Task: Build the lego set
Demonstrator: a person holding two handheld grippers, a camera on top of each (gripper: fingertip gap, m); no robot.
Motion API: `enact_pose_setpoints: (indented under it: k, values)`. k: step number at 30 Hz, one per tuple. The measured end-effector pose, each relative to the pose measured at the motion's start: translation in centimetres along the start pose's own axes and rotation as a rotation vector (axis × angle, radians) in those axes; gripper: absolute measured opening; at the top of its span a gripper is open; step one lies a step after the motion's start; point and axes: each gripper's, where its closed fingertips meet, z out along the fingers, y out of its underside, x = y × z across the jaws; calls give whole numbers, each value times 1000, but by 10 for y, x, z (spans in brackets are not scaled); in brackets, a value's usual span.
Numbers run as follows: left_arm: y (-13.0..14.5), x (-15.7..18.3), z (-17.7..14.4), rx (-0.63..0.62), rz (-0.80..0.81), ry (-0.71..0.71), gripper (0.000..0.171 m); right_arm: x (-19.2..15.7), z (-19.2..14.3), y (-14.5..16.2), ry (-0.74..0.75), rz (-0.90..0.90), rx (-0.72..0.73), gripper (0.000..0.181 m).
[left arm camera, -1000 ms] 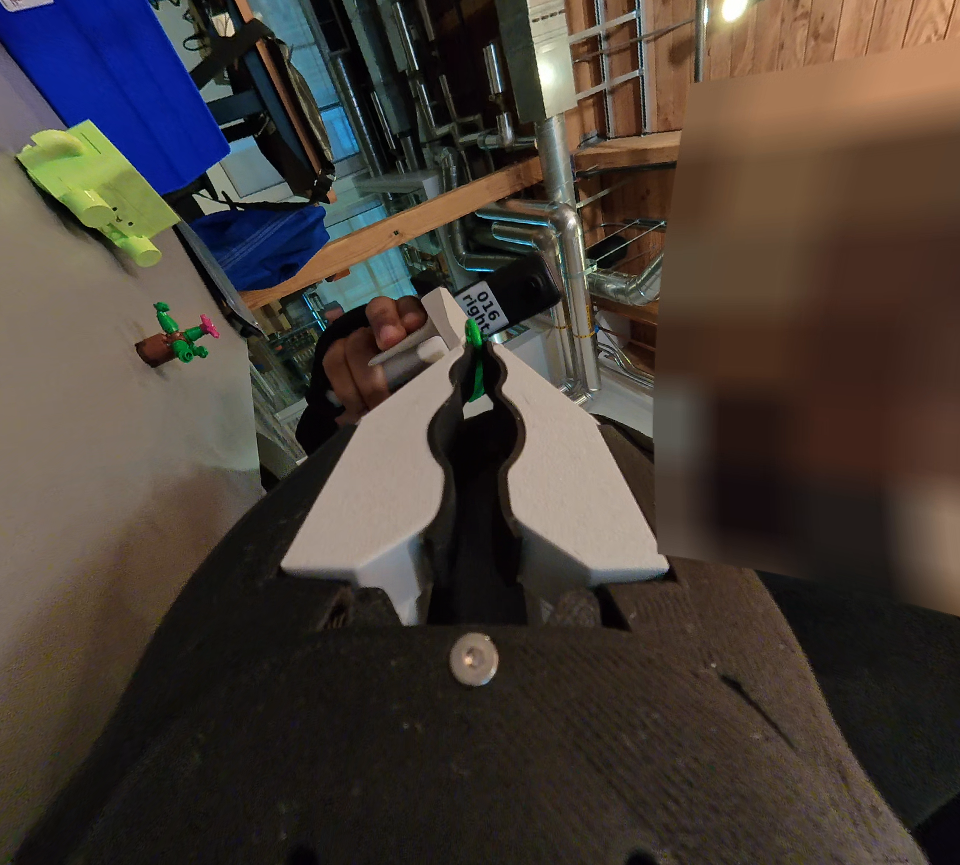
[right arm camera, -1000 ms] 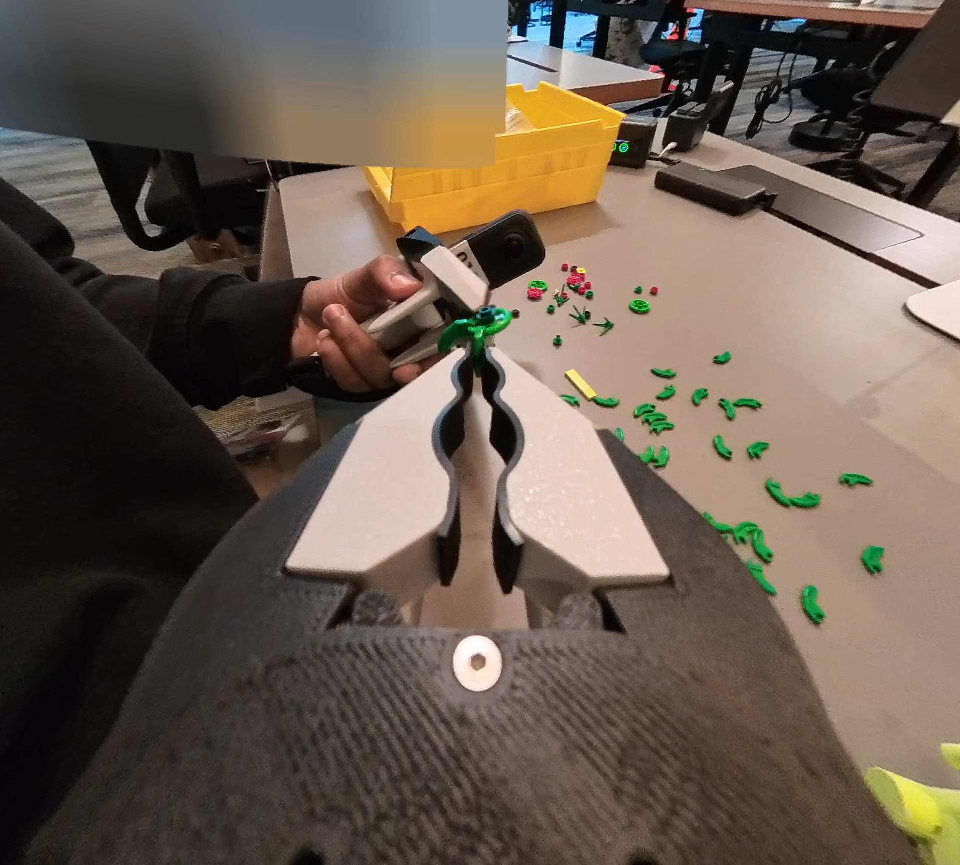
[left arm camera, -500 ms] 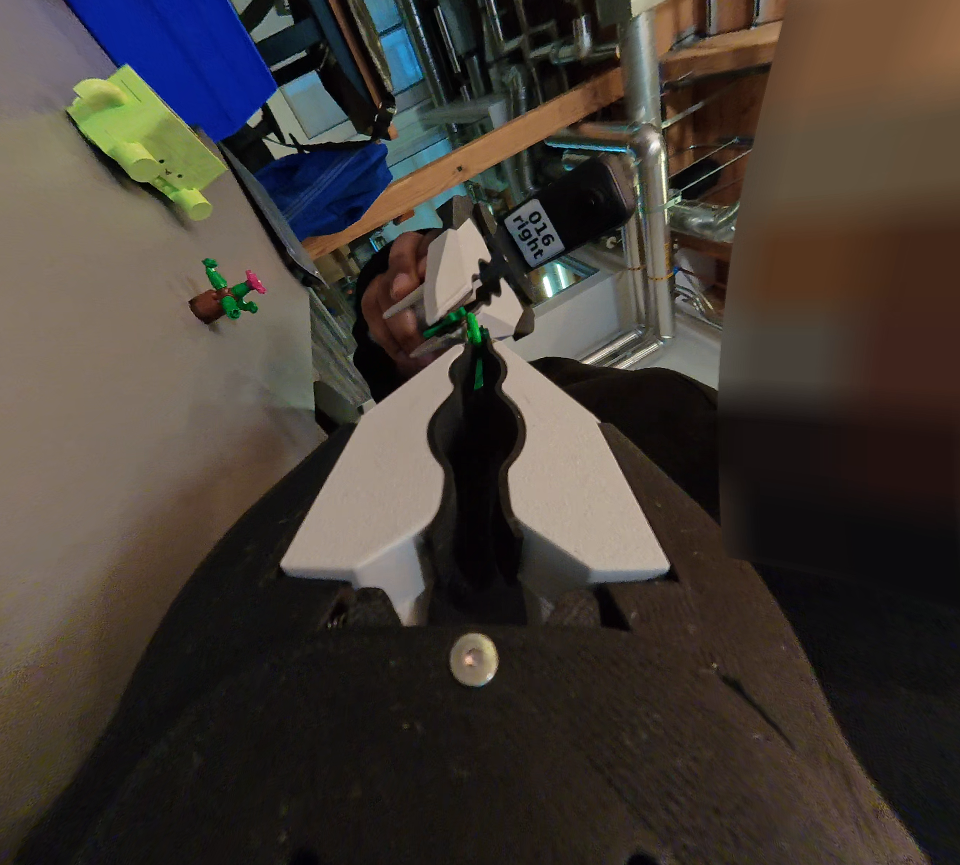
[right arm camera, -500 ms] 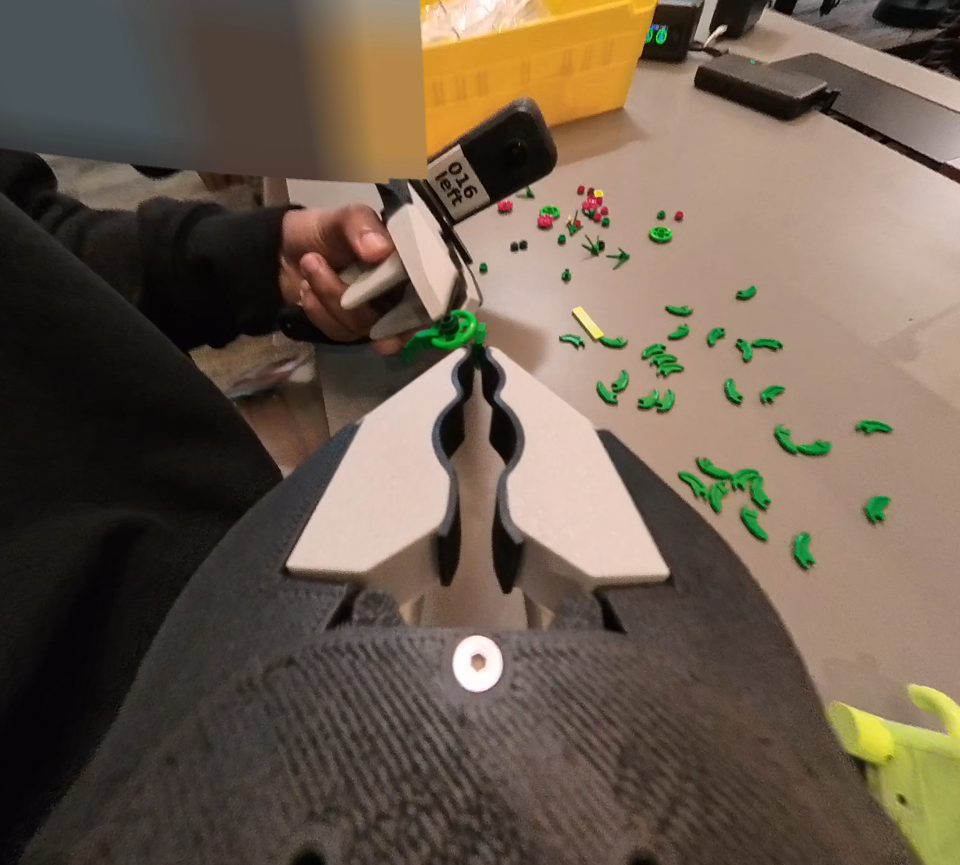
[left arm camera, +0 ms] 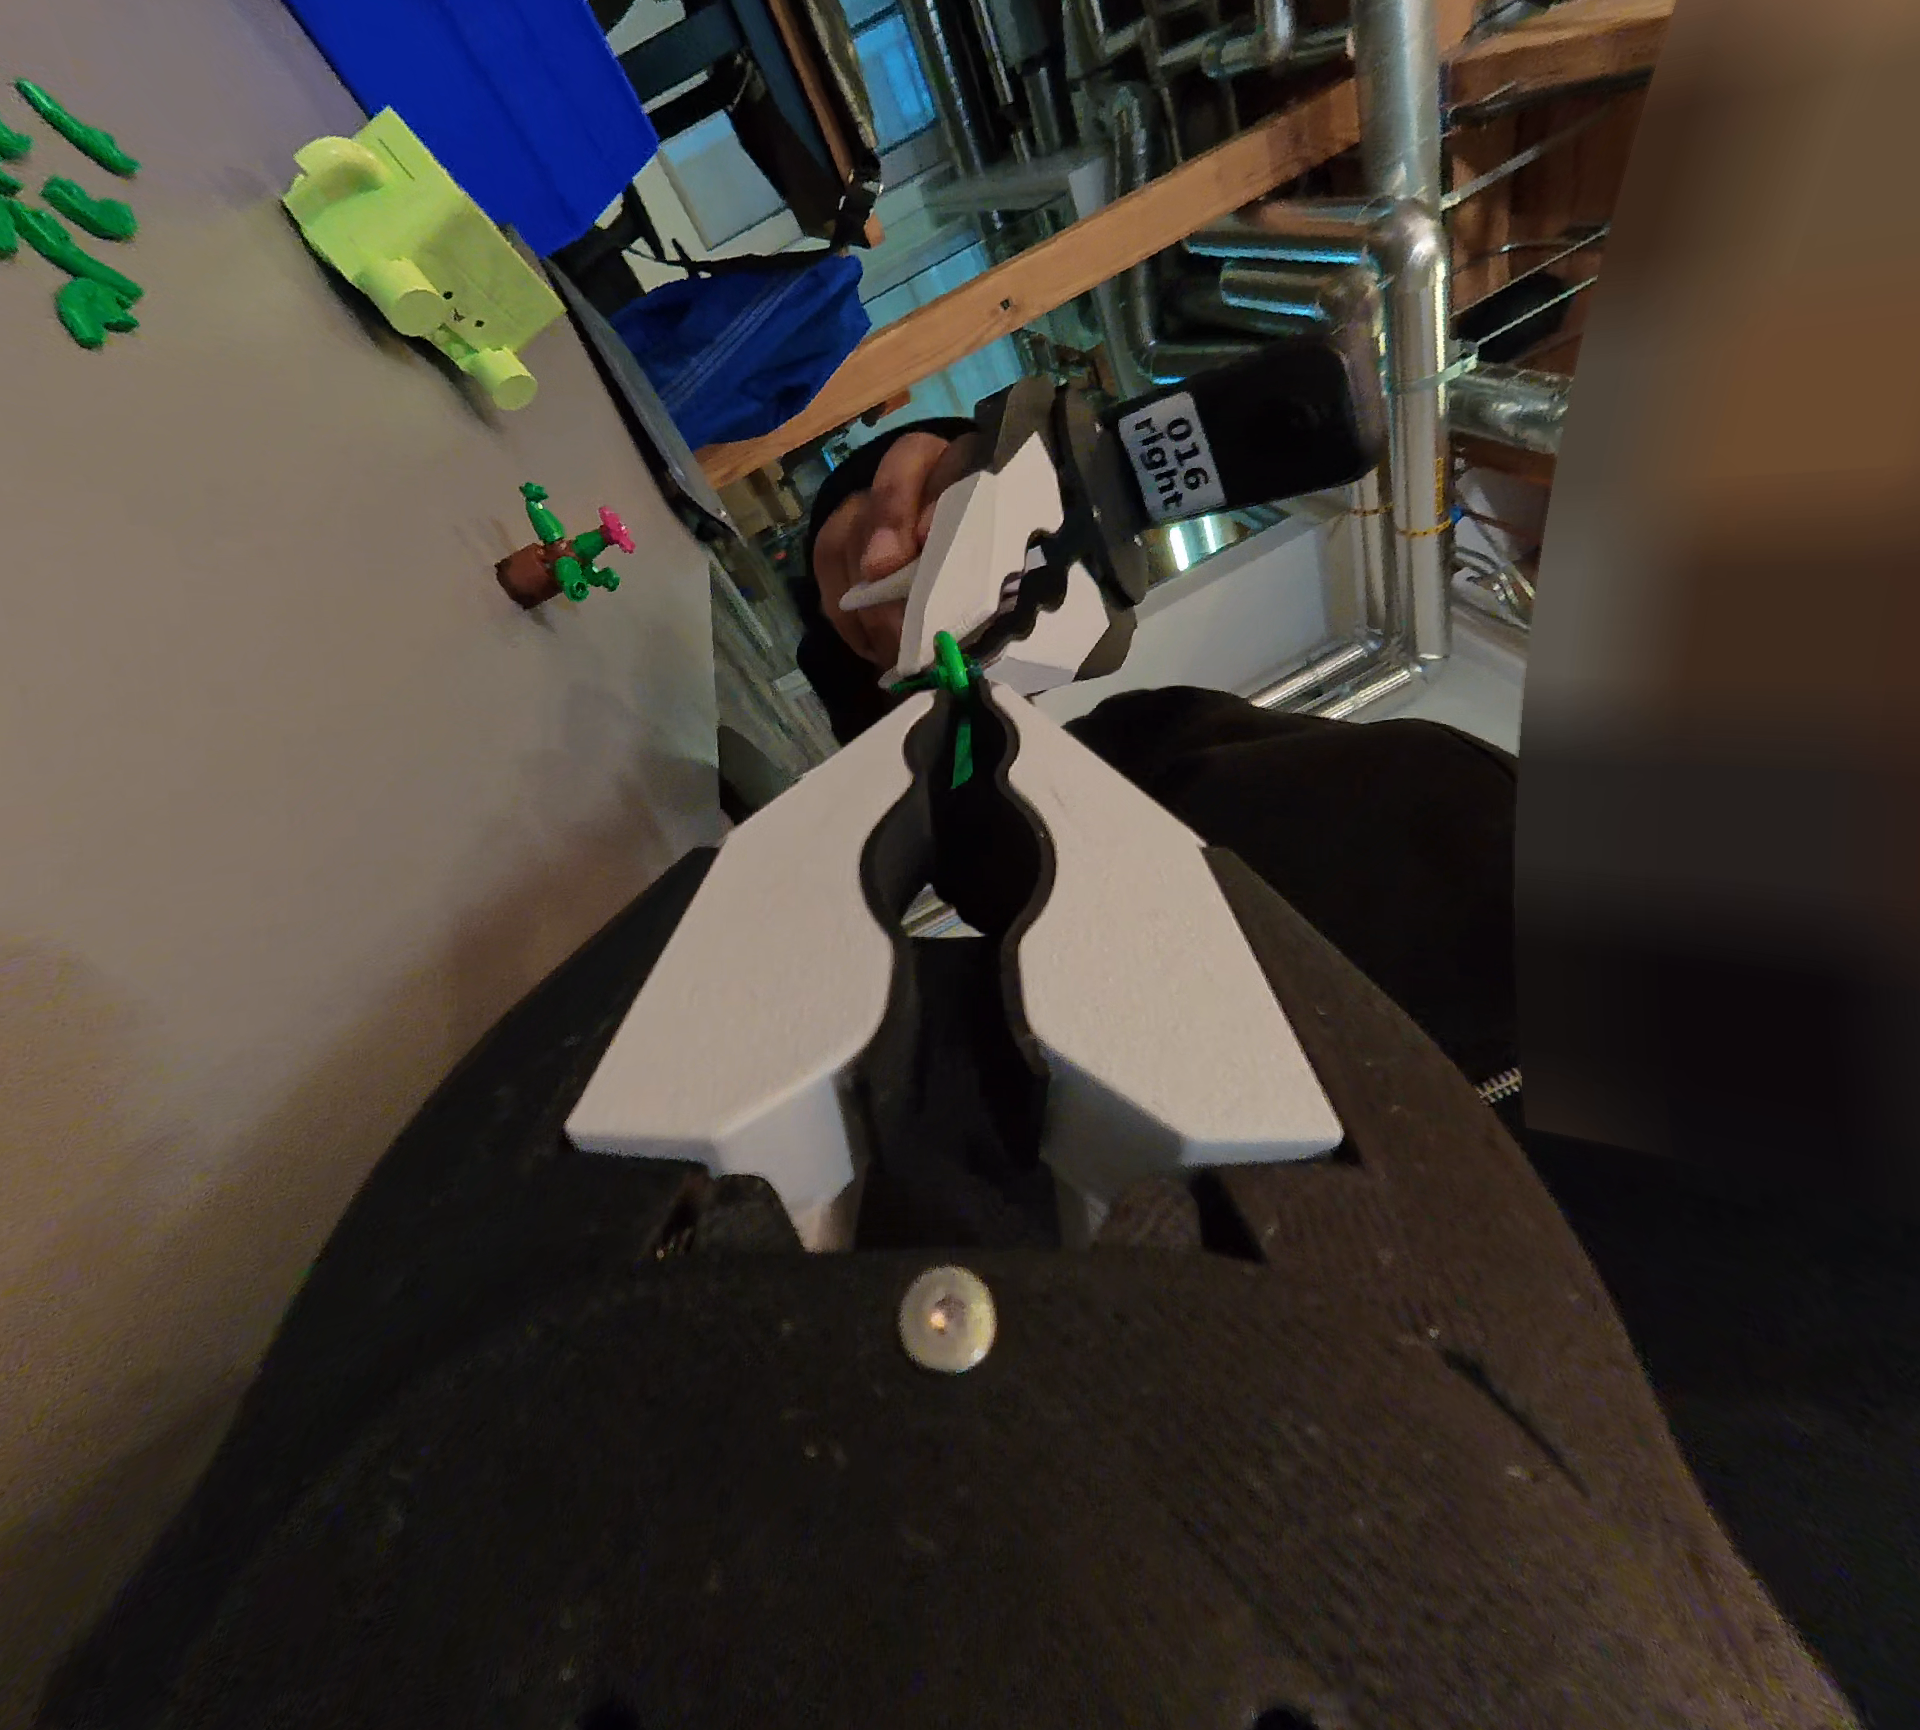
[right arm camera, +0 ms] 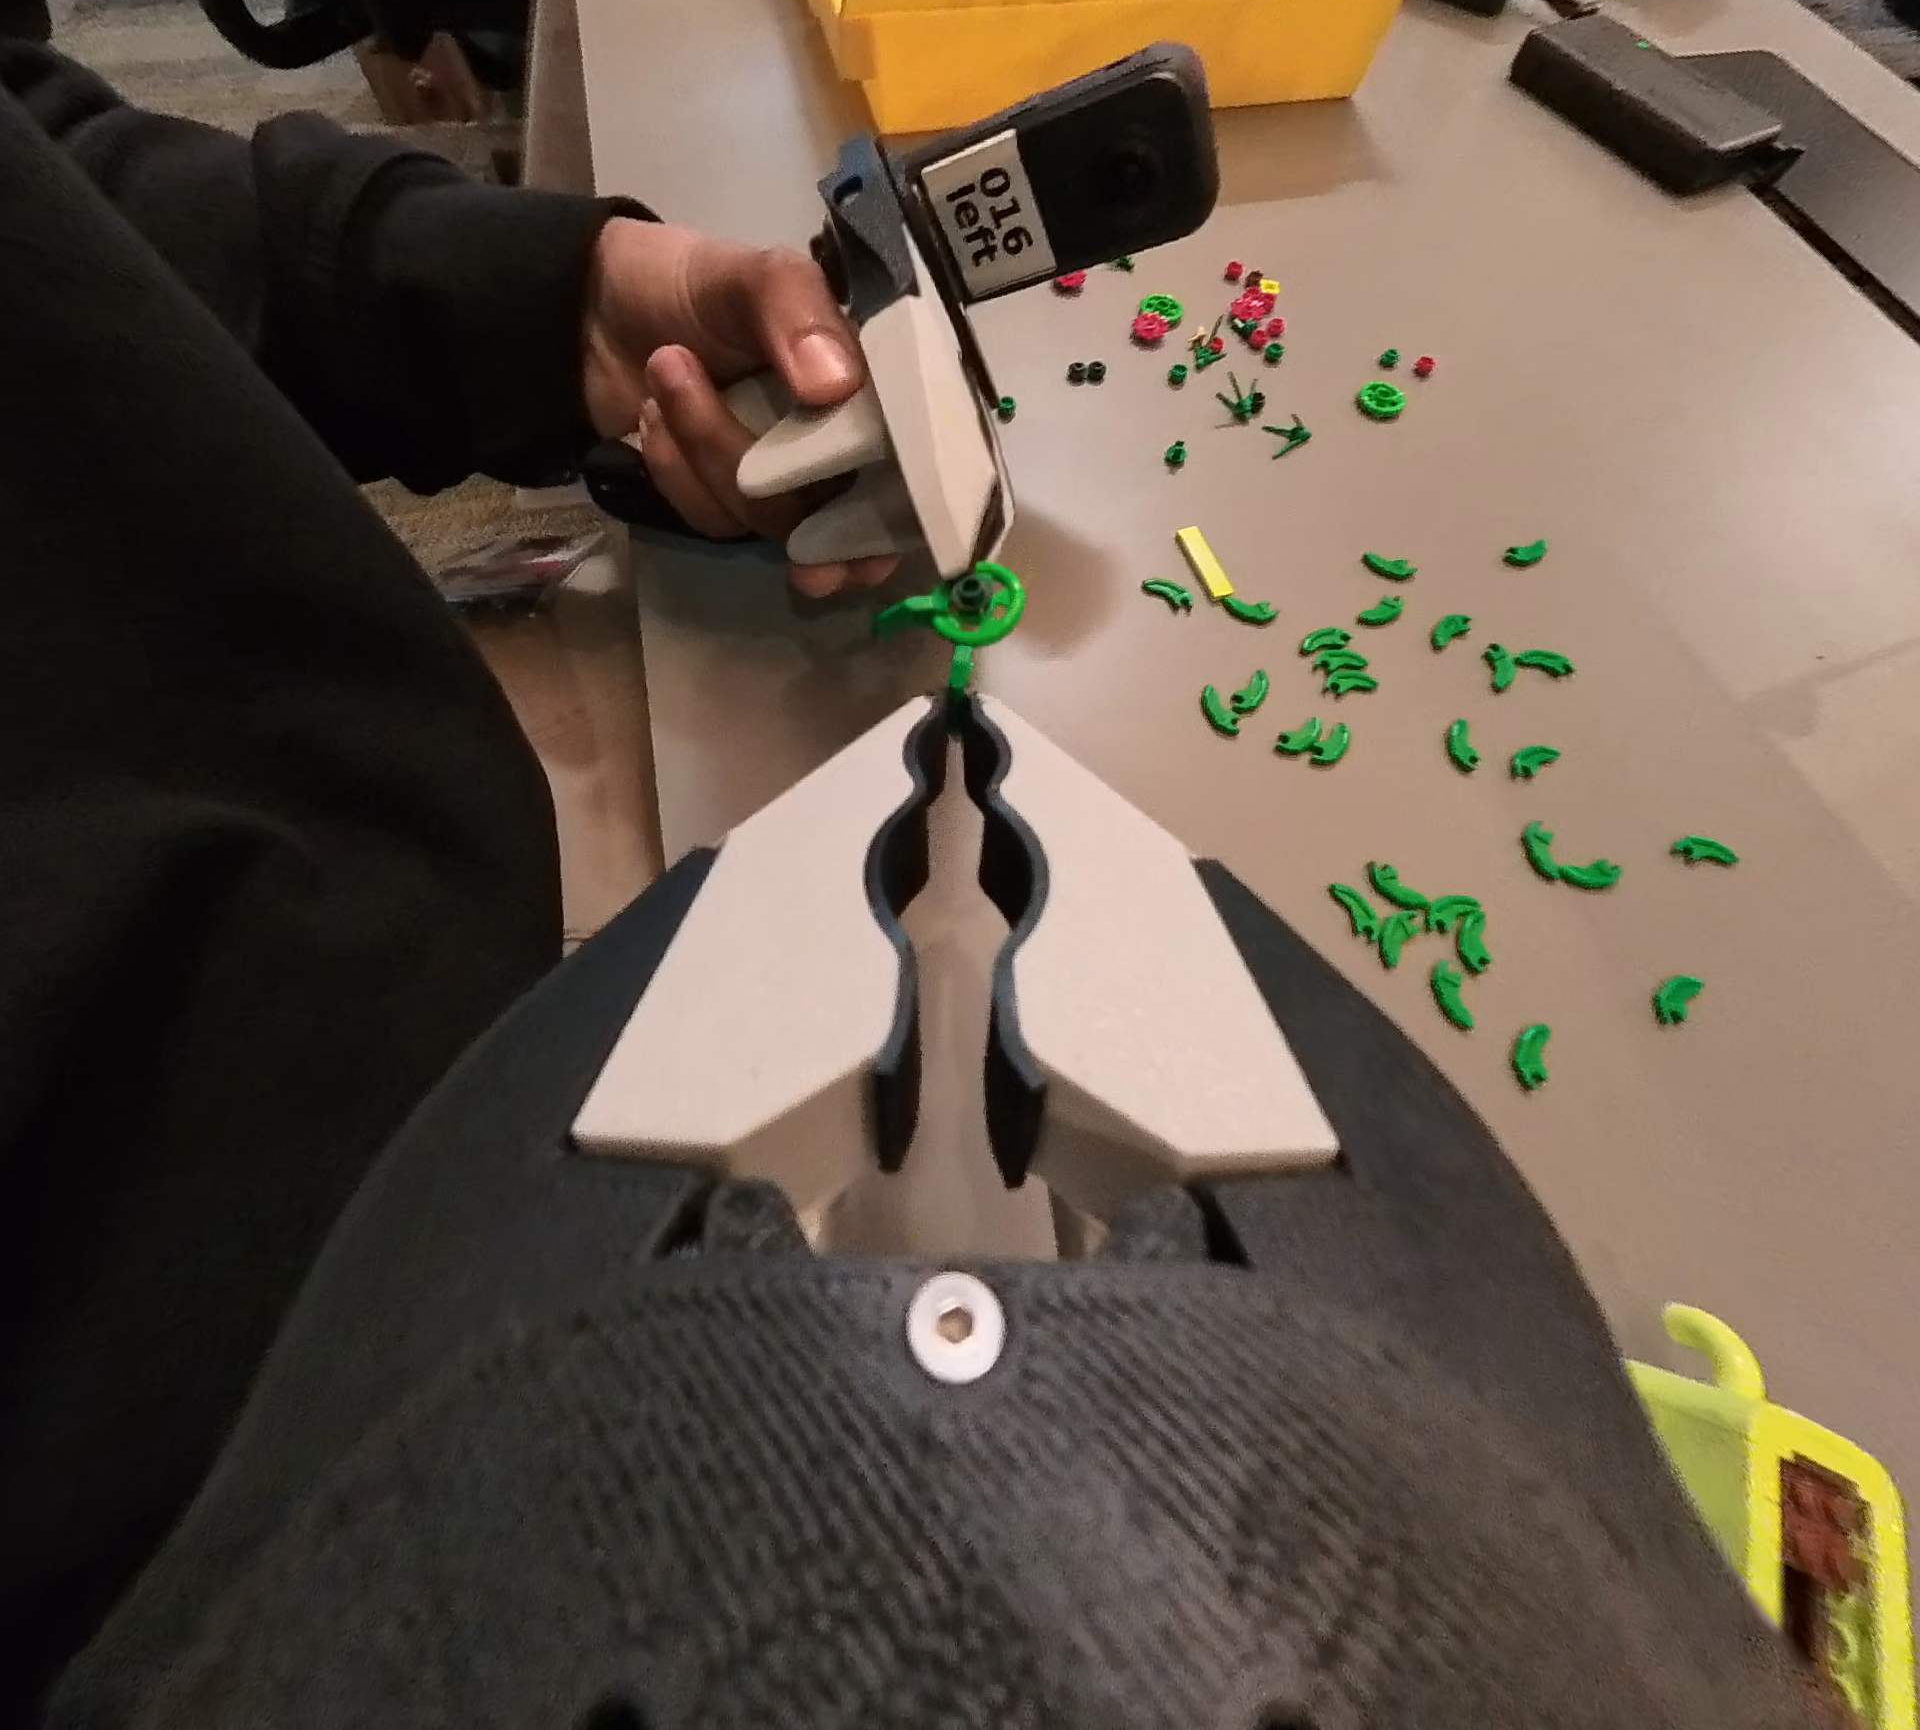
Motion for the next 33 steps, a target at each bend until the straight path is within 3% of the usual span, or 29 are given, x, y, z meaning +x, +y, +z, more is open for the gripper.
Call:
enact_pose_setpoints:
  k: [1,22,26,28,33]
  values:
    - [1,-1,1,-7,6,-9,0,-1,1,1,-4,-10,-11,0]
    - [19,-16,3,-132,13,-112,1,-11,5,23,-85,-79,-186,0]
    - [19,-14,8,-122,-14,-75,1,-26,11,21,-175,-65,-169,0]
    - [21,-20,3,-148,15,-130,1,-20,16,30,-103,-131,-236,0]
    - [15,-21,1,-111,12,-137,1,-12,10,23,-76,-99,-210,0]
